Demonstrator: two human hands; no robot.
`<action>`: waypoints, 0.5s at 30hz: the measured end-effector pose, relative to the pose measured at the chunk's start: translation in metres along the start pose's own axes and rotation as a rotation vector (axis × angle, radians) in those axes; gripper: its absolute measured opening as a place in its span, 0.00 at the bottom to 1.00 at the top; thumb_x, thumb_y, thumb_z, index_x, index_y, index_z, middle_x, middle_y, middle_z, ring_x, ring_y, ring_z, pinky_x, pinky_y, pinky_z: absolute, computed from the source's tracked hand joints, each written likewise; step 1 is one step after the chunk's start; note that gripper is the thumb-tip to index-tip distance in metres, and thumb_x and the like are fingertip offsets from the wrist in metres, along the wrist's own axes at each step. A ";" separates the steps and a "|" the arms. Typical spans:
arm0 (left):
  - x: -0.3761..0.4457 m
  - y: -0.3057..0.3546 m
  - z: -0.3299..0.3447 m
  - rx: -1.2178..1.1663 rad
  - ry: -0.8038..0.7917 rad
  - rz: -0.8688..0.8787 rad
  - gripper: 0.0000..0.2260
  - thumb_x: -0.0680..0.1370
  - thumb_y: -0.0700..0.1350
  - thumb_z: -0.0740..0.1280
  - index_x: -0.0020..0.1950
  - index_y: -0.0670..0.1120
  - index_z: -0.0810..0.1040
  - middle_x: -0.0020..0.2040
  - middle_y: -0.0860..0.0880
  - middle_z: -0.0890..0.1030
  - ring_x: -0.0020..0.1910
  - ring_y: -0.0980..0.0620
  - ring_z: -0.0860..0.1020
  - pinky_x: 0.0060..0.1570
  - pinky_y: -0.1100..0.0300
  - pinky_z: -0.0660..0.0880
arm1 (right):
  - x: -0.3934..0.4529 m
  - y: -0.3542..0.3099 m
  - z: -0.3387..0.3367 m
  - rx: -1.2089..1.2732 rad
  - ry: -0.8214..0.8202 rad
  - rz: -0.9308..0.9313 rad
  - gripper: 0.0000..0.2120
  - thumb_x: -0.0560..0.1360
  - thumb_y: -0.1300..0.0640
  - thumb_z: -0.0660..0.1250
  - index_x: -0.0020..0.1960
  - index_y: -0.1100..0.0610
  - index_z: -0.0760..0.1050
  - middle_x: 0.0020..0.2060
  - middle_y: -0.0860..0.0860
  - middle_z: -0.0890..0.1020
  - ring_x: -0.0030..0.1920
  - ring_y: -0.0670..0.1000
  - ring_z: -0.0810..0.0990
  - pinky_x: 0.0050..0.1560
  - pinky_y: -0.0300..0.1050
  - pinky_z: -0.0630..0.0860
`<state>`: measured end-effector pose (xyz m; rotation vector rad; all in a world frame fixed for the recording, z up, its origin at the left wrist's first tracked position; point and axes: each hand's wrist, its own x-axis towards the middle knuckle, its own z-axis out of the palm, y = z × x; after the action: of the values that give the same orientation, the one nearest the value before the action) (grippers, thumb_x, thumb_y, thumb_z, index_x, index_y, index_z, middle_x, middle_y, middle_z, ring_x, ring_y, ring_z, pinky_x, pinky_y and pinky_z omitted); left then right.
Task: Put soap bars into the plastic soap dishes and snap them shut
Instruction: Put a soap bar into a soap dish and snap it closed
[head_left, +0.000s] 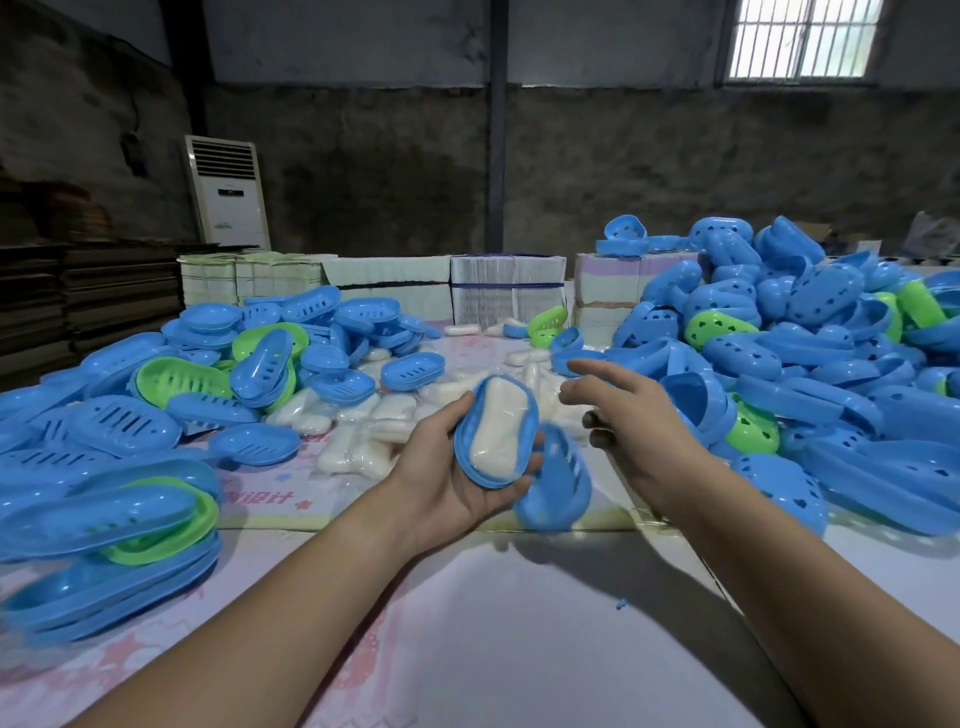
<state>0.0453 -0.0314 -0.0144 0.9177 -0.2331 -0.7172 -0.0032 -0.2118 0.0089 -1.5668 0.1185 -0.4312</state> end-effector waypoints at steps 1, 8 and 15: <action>0.000 -0.001 0.001 0.017 -0.013 -0.002 0.24 0.81 0.57 0.61 0.62 0.39 0.82 0.56 0.36 0.82 0.45 0.41 0.82 0.44 0.52 0.76 | 0.000 0.001 0.001 -0.022 -0.001 -0.007 0.15 0.72 0.56 0.73 0.58 0.48 0.81 0.45 0.51 0.84 0.42 0.51 0.76 0.41 0.44 0.71; 0.000 -0.001 0.003 -0.028 -0.085 -0.018 0.23 0.75 0.56 0.65 0.59 0.40 0.83 0.51 0.39 0.81 0.41 0.44 0.79 0.30 0.58 0.73 | -0.007 0.008 0.004 -0.372 -0.231 0.115 0.17 0.75 0.53 0.71 0.63 0.48 0.78 0.55 0.50 0.84 0.49 0.48 0.84 0.46 0.41 0.78; 0.004 -0.006 -0.001 -0.022 -0.049 -0.005 0.26 0.76 0.56 0.65 0.66 0.39 0.78 0.55 0.37 0.81 0.41 0.45 0.77 0.28 0.59 0.69 | -0.006 0.011 0.001 -0.435 -0.295 0.205 0.10 0.75 0.53 0.71 0.56 0.54 0.81 0.39 0.52 0.81 0.29 0.46 0.73 0.28 0.40 0.67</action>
<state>0.0457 -0.0357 -0.0199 0.8809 -0.2659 -0.7466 -0.0062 -0.2092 -0.0026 -2.0045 0.1501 -0.0058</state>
